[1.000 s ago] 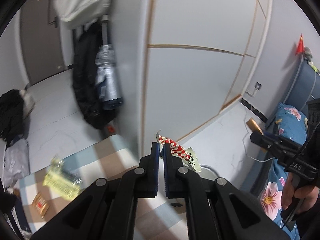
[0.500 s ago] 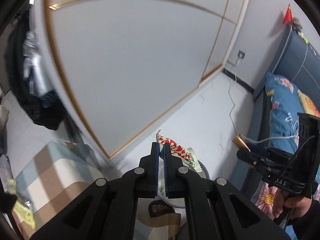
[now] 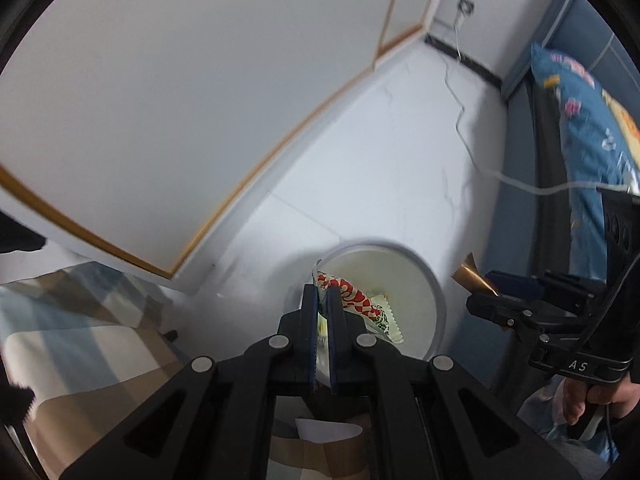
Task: Collect trash
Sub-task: 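Lift the wrapper and brown packet with both grippers and carry them over the bin, then open both grippers to drop the wrapper and brown packet into the bin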
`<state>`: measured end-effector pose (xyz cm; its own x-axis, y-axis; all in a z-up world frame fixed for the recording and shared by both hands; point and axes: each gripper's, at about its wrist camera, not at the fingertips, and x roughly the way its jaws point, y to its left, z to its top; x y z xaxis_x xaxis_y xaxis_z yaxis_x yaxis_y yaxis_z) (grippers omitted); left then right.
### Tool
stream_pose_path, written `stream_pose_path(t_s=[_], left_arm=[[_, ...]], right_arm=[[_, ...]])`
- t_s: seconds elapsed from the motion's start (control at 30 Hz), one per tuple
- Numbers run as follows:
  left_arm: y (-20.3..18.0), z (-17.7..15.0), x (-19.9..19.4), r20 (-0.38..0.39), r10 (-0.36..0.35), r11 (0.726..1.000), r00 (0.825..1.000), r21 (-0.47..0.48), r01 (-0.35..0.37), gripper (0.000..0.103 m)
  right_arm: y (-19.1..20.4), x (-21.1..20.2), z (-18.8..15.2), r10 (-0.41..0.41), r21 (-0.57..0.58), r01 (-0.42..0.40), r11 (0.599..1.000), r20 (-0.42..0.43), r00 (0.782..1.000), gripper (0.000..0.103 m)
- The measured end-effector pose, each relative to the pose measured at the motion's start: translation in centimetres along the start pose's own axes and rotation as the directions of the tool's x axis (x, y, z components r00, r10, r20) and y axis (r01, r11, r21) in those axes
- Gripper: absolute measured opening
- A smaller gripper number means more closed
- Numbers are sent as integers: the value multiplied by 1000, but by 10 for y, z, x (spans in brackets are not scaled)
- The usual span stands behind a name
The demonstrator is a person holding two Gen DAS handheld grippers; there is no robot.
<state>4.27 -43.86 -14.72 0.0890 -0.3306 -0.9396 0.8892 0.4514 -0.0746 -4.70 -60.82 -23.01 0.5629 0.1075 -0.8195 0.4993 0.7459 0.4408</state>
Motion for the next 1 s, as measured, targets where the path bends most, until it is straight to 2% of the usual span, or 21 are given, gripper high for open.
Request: stream_pose_path(t_s=[0.17, 0.23, 0.4, 0.5, 0.6, 0.73, 0.87, 1.0], left_arm=[[-4, -4, 30, -104, -1, 1000, 995, 14, 3, 1], [-3, -5, 39, -135, -14, 1000, 991, 3, 14, 1], [-3, -5, 56, -208, -61, 998, 976, -34, 55, 1], [-6, -4, 65, -252, -64, 997, 966, -46, 54, 1], [-12, -2, 71, -256, -73, 997, 964, -54, 61, 1], [-11, -1, 80, -284, -77, 995, 956, -81, 56, 2], [-8, -2, 84, -286, -83, 994, 954, -88, 60, 2], [-7, -3, 89, -298, -98, 992, 949, -102, 70, 3]], right_arm=[[-9, 26, -9, 4, 17, -3, 1000, -67, 998, 41], [-8, 34, -11, -21, -2, 21, 1000, -91, 996, 41], [-3, 55, -18, -26, -30, 22, 999, -143, 989, 41], [-5, 68, -23, -24, -27, 20, 999, -178, 984, 43], [-4, 78, -27, -61, -42, 53, 998, -207, 976, 44], [-4, 86, -34, -68, -64, 54, 996, -232, 970, 45], [-8, 88, -36, -60, -51, 49, 997, -236, 970, 58], [-8, 92, -39, -63, -55, 50, 997, -257, 964, 60]])
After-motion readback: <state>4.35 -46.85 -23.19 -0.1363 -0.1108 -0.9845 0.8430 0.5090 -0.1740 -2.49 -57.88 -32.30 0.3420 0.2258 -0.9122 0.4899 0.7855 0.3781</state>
